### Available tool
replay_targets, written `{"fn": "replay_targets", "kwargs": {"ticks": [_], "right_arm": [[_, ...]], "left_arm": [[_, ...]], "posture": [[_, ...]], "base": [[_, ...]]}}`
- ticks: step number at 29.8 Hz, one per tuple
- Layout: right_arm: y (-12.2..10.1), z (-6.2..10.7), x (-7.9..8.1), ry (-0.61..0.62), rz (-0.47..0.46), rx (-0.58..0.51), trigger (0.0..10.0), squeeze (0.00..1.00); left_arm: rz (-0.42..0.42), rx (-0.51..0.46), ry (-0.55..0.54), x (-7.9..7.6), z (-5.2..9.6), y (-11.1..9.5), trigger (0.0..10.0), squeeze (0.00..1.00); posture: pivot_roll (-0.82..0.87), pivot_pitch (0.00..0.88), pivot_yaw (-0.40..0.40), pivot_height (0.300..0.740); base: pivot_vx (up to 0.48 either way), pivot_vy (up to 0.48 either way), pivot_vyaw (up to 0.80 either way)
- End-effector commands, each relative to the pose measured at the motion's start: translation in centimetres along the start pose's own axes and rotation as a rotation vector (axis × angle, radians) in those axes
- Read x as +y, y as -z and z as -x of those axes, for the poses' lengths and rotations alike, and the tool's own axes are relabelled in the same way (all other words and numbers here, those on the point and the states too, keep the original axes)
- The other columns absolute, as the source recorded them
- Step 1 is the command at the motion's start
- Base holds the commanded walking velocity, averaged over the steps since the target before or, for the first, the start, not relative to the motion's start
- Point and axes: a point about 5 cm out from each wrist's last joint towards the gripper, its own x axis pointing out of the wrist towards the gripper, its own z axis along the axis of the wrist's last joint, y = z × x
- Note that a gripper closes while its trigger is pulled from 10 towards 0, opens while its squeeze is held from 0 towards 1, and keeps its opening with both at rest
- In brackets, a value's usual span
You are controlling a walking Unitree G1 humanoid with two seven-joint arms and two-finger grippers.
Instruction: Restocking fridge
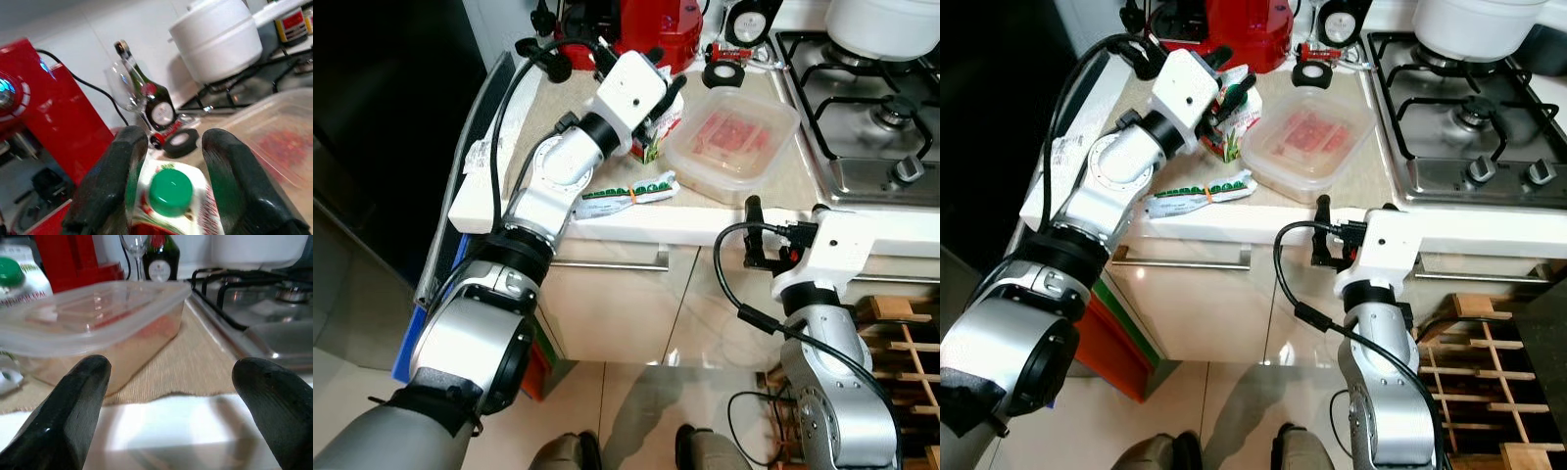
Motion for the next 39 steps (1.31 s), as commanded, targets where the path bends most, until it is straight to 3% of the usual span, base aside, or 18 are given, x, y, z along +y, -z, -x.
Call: {"fn": "replay_targets", "kwargs": {"ticks": [1,12,13,20,31,39], "right_arm": [[-0.2,0.4,0.0,0.003,-0.001,-0.001,10.0,0.00],[-0.2,0.7,-0.2,0.013,0.004,0.011,10.0,0.00],[-0.2,0.8,-0.2,0.014,0.004,0.012,10.0,0.00],[-0.1,0.8,-0.3,0.016,0.004,0.020,10.0,0.00],[-0.1,0.8,-0.3,0.017,0.000,0.030,10.0,0.00],[-0.1,0.9,-0.3,0.015,0.001,0.037,10.0,0.00]], "left_arm": [[-0.026,-0.005,0.019,-0.1,-0.3,-0.3,10.0,1.00],[-0.048,0.048,0.040,-0.4,-0.8,0.2,10.0,1.00],[-0.053,0.063,0.047,-0.5,-0.8,0.4,10.0,0.00],[-0.007,0.153,0.037,-0.5,-1.0,1.2,10.0,0.00],[0.172,0.236,-0.007,0.2,-1.2,1.9,10.0,0.00],[0.159,0.275,0.016,-0.1,-1.1,2.3,10.0,0.00]], "posture": [[-0.27,0.139,0.063,0.740],[-0.28,0.151,0.064,0.740],[-0.28,0.152,0.063,0.740],[-0.28,0.157,0.062,0.740],[-0.29,0.161,0.063,0.740],[-0.29,0.163,0.061,0.740]], "base": [[0.000,0.000,0.00],[0.000,0.000,0.00],[0.000,0.000,0.00],[0.000,0.000,0.00],[0.000,0.000,0.00],[0.000,0.000,0.00]]}}
